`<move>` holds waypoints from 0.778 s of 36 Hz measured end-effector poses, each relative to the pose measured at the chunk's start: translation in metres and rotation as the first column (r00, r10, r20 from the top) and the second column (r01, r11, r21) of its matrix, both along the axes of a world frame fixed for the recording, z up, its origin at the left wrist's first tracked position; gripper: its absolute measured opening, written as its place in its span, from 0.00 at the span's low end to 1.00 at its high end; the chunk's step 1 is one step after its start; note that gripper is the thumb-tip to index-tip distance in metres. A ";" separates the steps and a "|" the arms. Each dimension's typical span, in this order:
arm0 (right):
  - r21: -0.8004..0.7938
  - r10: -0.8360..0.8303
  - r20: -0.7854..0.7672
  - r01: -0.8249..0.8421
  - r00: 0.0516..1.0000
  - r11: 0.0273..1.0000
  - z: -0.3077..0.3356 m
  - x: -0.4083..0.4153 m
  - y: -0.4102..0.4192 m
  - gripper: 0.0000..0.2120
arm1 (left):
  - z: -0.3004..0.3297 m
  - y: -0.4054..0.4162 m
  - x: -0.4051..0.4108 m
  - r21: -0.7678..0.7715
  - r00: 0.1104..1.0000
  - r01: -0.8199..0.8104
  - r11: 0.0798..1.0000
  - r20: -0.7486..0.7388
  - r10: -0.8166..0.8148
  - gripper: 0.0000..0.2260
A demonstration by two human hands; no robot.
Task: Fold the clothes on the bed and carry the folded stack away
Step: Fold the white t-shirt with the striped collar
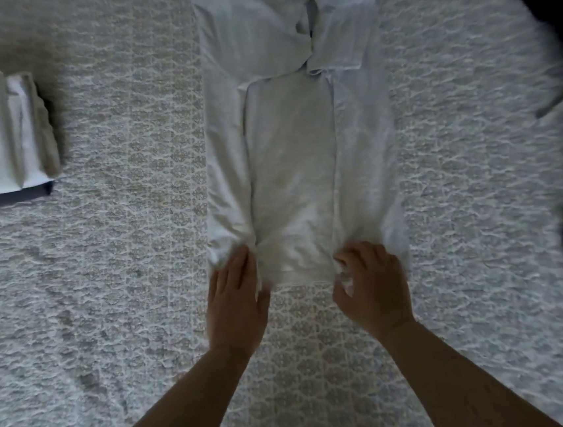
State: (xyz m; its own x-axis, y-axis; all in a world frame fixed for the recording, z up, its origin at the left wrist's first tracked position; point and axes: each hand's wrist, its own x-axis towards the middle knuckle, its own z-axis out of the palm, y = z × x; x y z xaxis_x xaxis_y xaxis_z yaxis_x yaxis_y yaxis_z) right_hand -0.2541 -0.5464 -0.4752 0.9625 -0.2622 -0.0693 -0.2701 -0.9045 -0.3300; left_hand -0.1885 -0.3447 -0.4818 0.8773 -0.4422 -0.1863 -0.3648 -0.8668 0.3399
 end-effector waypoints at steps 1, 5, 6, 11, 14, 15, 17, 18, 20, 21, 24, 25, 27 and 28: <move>-0.014 0.019 -0.029 -0.019 0.999 1.000 -0.002 -0.003 0.000 0.21 | -0.002 0.000 -0.001 0.039 1.000 0.021 0.999 -0.019 -0.020 0.28; -0.115 0.092 -0.073 -0.100 0.993 0.988 -0.007 -0.006 -0.004 0.20 | 0.000 -0.001 0.005 0.170 0.994 0.102 0.980 0.008 -0.105 0.32; -0.148 0.104 -0.083 -0.115 0.991 0.982 -0.007 -0.004 -0.005 0.19 | 0.001 -0.001 0.007 0.187 0.992 0.113 0.976 0.036 -0.122 0.31; -0.162 0.161 -0.026 -0.163 0.987 0.973 0.000 0.017 -0.014 0.13 | 0.006 -0.002 0.014 0.262 0.985 0.118 0.958 0.089 -0.146 0.34; -0.039 0.188 0.038 -0.187 0.981 0.982 0.007 0.020 -0.025 0.13 | 0.006 -0.002 0.017 0.264 0.990 0.081 0.961 0.091 -0.109 0.34; -0.015 0.197 0.022 -0.197 0.980 0.980 0.010 0.016 -0.030 0.13 | 0.007 -0.002 0.015 0.261 0.988 0.088 0.961 0.102 -0.118 0.33; 0.015 0.212 -0.036 -0.212 0.977 0.977 0.017 0.003 -0.042 0.14 | 0.008 -0.003 0.010 0.248 0.980 0.125 0.961 0.120 -0.158 0.31; 0.027 0.215 -0.065 -0.213 0.975 0.977 0.020 -0.004 -0.048 0.15 | 0.009 -0.003 0.008 0.242 0.976 0.142 0.960 0.128 -0.177 0.30; 0.024 0.206 -0.100 -0.205 0.973 0.978 0.022 -0.012 -0.056 0.17 | 0.008 -0.004 0.006 0.223 0.970 0.154 0.963 0.151 -0.190 0.27; 0.018 0.199 -0.105 -0.198 0.974 0.980 0.023 -0.014 -0.057 0.17 | 0.007 -0.004 0.005 0.210 0.969 0.149 0.966 0.165 -0.185 0.25; 0.007 0.211 -0.087 -0.211 0.974 0.977 0.024 -0.013 -0.054 0.17 | 0.006 -0.002 0.002 0.176 0.963 0.143 0.974 0.204 -0.178 0.23; 0.005 0.222 -0.084 -0.222 0.971 0.975 0.024 -0.013 -0.052 0.17 | 0.007 0.000 0.000 0.172 0.960 0.153 0.973 0.208 -0.188 0.22; 0.005 0.230 -0.098 -0.230 0.968 0.973 0.023 -0.013 -0.049 0.17 | 0.009 0.007 -0.003 0.171 0.952 0.181 0.969 0.216 -0.216 0.19; 0.014 0.223 -0.116 -0.223 0.968 0.975 0.022 -0.015 -0.047 0.18 | 0.010 0.011 -0.004 0.168 0.948 0.199 0.966 0.216 -0.233 0.18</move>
